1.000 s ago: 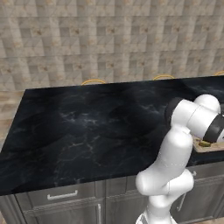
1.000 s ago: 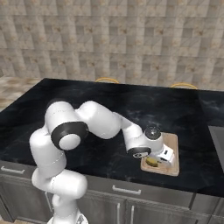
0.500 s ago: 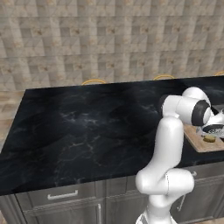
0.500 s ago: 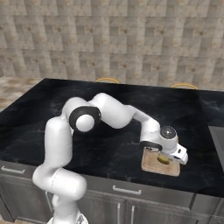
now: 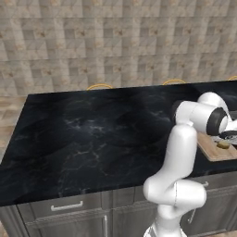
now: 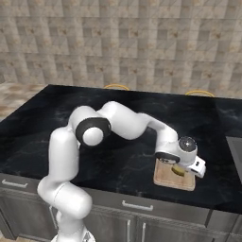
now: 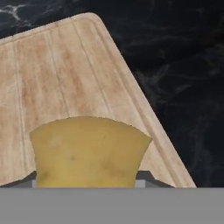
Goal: Pick up the sponge from the counter and clean the cutting board by briefly scrubbing or pressing down on the cutting board. Once finished, release the sponge.
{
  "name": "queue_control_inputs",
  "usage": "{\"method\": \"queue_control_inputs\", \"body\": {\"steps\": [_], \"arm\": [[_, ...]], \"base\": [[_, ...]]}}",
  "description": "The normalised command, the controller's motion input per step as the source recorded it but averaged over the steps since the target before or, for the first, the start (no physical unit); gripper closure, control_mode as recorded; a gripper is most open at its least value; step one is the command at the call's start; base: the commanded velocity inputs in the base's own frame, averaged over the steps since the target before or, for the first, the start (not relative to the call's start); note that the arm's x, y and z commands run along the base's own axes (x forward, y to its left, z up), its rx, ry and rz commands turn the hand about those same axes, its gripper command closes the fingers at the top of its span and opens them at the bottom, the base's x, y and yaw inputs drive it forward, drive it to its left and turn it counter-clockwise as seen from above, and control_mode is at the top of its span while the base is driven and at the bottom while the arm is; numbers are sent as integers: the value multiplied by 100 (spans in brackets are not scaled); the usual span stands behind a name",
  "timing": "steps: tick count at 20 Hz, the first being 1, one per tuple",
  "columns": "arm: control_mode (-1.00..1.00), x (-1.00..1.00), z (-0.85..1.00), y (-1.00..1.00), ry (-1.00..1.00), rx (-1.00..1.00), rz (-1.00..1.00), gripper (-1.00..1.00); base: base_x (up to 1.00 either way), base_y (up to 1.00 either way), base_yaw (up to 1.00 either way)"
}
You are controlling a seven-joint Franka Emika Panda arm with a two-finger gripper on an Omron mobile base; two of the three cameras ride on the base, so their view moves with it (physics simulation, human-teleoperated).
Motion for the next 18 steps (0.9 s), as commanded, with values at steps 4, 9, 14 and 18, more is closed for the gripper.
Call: {"method": "queue_control_inputs", "body": {"steps": [4,9,14,18], "arm": [[-100,12,10,28,-18,-4,0,100],[-100,21,-10,38,-6,-4,0,100],[-100,0,-48,37,2,-8,0,100],[-100,0,-39,26,12,-7,0,100]], "base": [[0,0,0],[0,0,0],[0,0,0],[0,0,0]]}}
